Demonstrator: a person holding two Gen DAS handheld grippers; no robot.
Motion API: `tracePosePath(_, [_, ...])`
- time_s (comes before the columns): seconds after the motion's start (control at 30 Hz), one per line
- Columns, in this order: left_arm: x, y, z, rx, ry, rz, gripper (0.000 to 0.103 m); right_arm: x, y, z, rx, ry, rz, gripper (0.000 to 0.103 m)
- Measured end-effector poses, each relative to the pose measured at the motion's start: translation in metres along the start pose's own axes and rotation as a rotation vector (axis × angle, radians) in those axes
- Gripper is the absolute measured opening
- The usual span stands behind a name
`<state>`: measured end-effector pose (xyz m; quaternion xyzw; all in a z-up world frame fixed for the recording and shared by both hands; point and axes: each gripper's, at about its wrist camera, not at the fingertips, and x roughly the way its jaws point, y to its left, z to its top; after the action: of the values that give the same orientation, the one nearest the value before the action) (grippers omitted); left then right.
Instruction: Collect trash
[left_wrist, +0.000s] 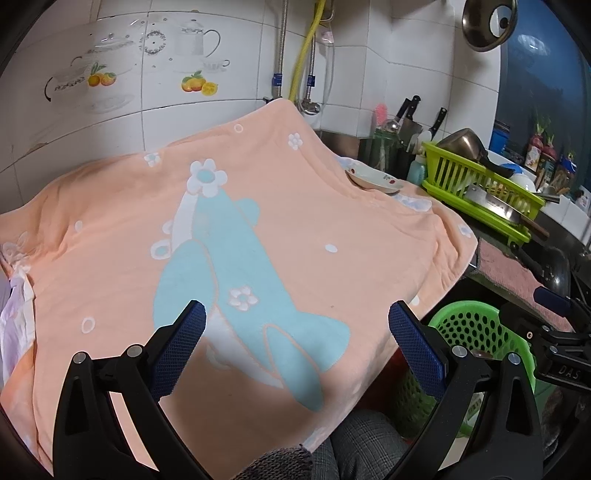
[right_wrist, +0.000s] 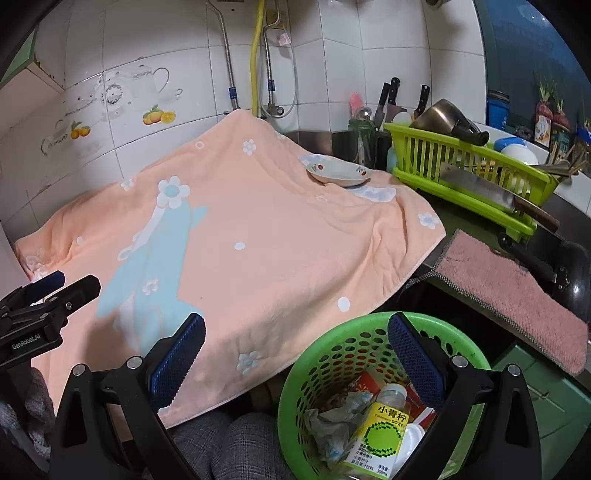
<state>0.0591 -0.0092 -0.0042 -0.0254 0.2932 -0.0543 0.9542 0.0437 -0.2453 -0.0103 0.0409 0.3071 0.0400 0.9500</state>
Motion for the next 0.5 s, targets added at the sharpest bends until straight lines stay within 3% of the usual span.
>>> tracePosePath(0.5, [0.000,-0.007,0.014,0.013,-0.022,-0.001,0.098,-0.006,0.003,0.010,-0.028,-0.051,-0.038,0.096])
